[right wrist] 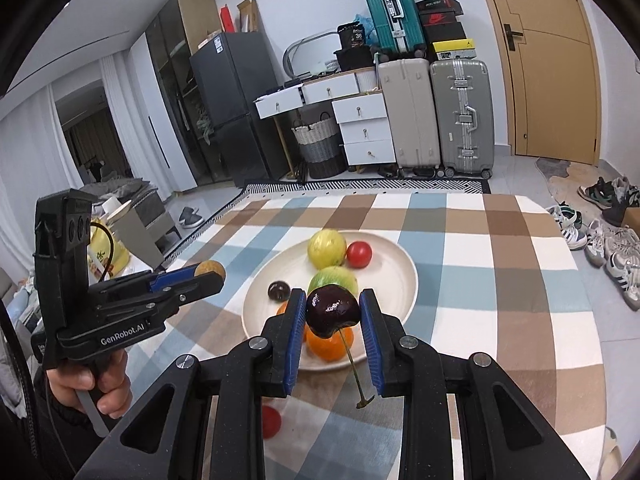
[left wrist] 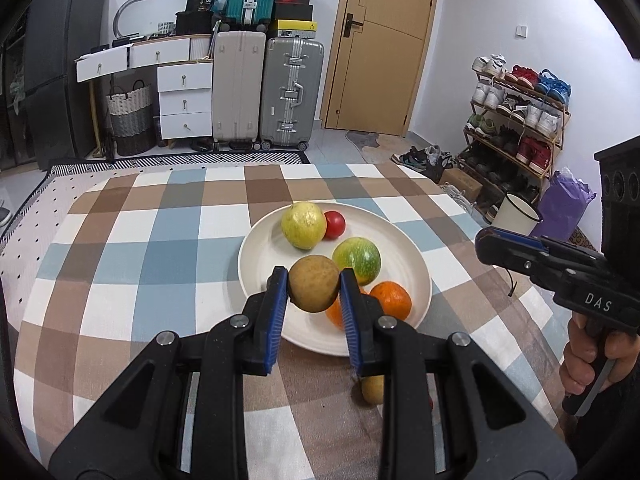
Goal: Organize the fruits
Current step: 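Carry the brown fruit and the cherry over the cream plate, then release the brown fruit with the left gripper while the right gripper drops the cherry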
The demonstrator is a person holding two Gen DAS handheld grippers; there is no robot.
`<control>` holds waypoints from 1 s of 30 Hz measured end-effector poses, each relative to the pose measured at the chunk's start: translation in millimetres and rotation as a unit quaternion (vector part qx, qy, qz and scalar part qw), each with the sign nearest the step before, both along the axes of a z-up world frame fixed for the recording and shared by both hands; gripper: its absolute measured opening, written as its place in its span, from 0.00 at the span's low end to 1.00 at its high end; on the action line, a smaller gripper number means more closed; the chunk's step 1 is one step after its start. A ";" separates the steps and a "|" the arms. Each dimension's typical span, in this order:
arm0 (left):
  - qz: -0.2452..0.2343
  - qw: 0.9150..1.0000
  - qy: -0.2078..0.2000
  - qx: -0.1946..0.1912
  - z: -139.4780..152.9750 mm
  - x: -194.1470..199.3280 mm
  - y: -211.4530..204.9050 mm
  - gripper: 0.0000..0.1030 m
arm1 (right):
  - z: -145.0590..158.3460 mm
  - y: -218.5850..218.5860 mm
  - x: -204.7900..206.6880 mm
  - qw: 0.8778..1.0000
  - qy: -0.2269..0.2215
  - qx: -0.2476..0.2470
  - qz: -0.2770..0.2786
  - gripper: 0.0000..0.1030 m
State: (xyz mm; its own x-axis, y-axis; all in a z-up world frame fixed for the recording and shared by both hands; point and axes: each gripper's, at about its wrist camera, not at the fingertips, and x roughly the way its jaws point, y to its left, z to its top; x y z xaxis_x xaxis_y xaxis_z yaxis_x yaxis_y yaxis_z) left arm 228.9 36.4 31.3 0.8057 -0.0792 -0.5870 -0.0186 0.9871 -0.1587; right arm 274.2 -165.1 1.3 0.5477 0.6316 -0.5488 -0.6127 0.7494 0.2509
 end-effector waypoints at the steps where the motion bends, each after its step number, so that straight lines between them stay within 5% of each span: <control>1: -0.001 1.000 0.000 0.001 -0.1 0.5 -0.1 0.23 | 0.8 0.2 1.5 1.000 0.000 0.001 -0.001 0.27; 30: 0.009 0.999 0.041 0.018 -62.5 50.9 3.4 0.23 | -55.0 19.6 49.2 0.998 0.051 0.012 -0.037 0.27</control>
